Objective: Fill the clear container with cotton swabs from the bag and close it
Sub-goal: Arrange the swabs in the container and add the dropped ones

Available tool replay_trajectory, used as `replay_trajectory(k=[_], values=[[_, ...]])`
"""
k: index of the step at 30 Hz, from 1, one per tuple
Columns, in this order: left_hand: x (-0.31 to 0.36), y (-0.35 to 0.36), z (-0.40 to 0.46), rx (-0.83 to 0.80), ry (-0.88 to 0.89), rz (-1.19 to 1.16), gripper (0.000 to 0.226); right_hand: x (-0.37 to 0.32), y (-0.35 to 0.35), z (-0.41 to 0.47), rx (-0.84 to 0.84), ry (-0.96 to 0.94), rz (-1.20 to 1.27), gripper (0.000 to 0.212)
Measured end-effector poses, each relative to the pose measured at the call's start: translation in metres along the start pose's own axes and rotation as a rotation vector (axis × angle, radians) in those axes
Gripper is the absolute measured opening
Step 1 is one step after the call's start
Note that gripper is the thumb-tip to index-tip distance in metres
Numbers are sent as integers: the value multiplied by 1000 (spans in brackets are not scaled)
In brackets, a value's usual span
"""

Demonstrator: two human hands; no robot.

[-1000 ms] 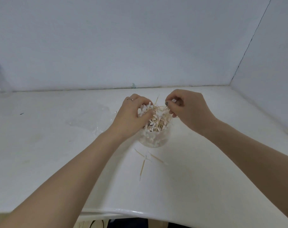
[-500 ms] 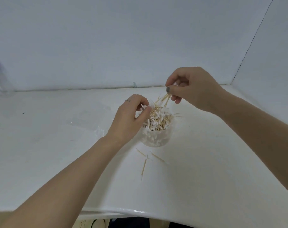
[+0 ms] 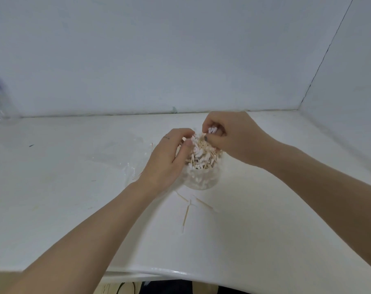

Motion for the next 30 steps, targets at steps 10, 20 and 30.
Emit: replay_trajectory(k=[10, 20, 30], values=[[0, -2, 1, 105, -96, -61, 12, 6, 22, -9, -239, 57, -95, 15], [3, -10, 0, -14, -131, -122, 8, 12, 12, -10, -152, 70, -80, 24], [0, -18, -3, 129, -145, -152, 5, 16, 15, -20, -33, 65, 70, 18]])
Point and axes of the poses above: each hand's wrist, its own z-axis towards the middle knuckle, its own y-axis out of the palm, x = y × z, the point moved 6 cm from there along z, towards the middle knuckle, and after that the axes turned 6 degrees about z, right-handed, at the moved point
